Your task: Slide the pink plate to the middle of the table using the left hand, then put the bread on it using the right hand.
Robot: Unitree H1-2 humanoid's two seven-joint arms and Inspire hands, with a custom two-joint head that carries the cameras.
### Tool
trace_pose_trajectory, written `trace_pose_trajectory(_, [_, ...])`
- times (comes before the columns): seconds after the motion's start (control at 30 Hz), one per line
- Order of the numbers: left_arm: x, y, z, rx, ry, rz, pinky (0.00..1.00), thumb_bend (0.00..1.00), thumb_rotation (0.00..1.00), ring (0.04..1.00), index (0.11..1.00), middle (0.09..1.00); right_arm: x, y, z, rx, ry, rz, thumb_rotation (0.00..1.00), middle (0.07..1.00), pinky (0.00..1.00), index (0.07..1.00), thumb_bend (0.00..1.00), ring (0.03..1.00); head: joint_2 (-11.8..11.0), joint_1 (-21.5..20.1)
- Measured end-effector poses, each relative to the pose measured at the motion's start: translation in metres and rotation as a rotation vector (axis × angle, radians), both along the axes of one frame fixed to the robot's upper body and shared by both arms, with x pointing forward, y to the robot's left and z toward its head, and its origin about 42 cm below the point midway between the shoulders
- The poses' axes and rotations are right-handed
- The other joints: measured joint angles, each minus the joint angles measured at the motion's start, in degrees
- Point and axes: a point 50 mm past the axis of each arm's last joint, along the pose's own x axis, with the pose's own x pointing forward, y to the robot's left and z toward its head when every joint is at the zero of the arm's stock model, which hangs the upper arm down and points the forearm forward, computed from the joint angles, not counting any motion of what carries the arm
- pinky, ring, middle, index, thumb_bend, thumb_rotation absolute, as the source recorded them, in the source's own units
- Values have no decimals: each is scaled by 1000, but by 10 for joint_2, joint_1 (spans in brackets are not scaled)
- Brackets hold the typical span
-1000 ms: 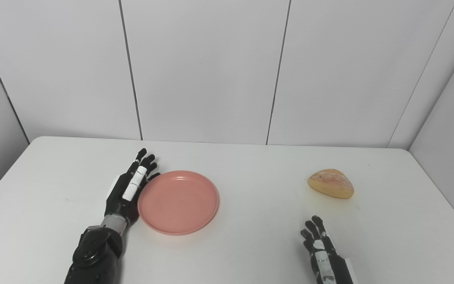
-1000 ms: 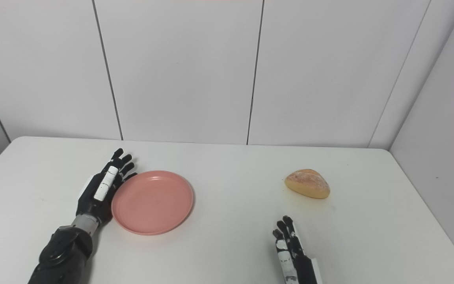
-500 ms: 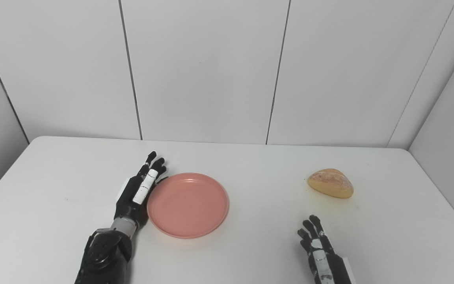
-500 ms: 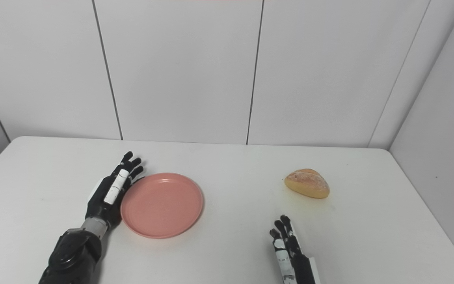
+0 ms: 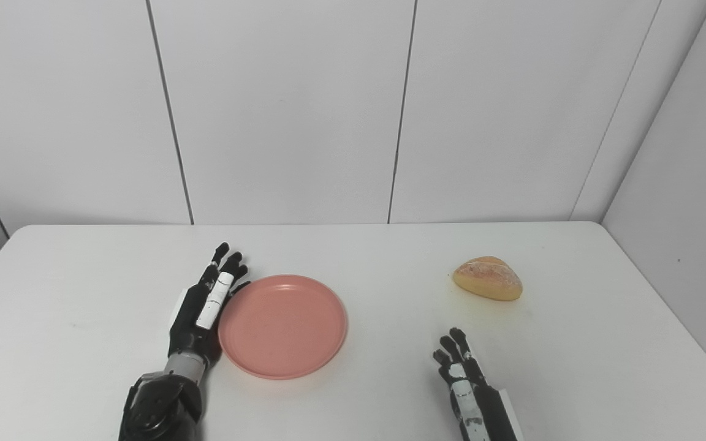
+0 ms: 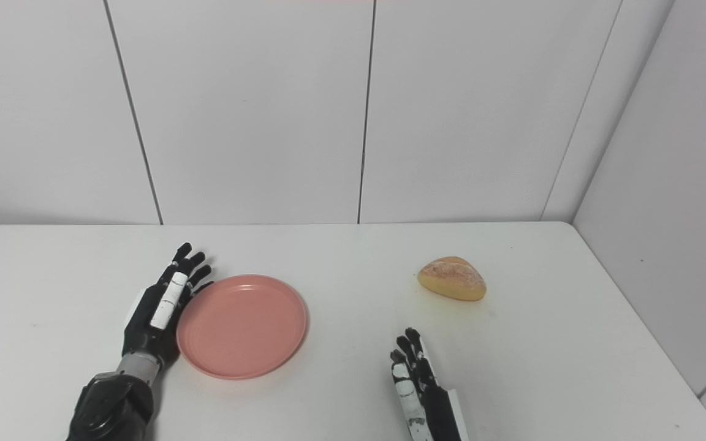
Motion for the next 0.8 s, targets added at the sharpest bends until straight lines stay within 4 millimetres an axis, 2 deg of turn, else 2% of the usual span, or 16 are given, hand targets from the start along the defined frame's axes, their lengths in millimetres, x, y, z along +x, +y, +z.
trace_pose_trajectory(0.6, [-6, -14, -4, 8, -18, -10, 826, 842, 694, 916, 958, 952, 1, 4, 0, -4, 0, 6, 821, 922, 944, 966, 775, 903, -5, -24])
trace_pose_trajectory(0.8, [-6, -15, -7, 3, -26, -10, 833, 840, 690, 915, 954, 948, 2, 3, -1, -98, -14, -31, 718, 820, 815, 893, 773, 784, -6, -27])
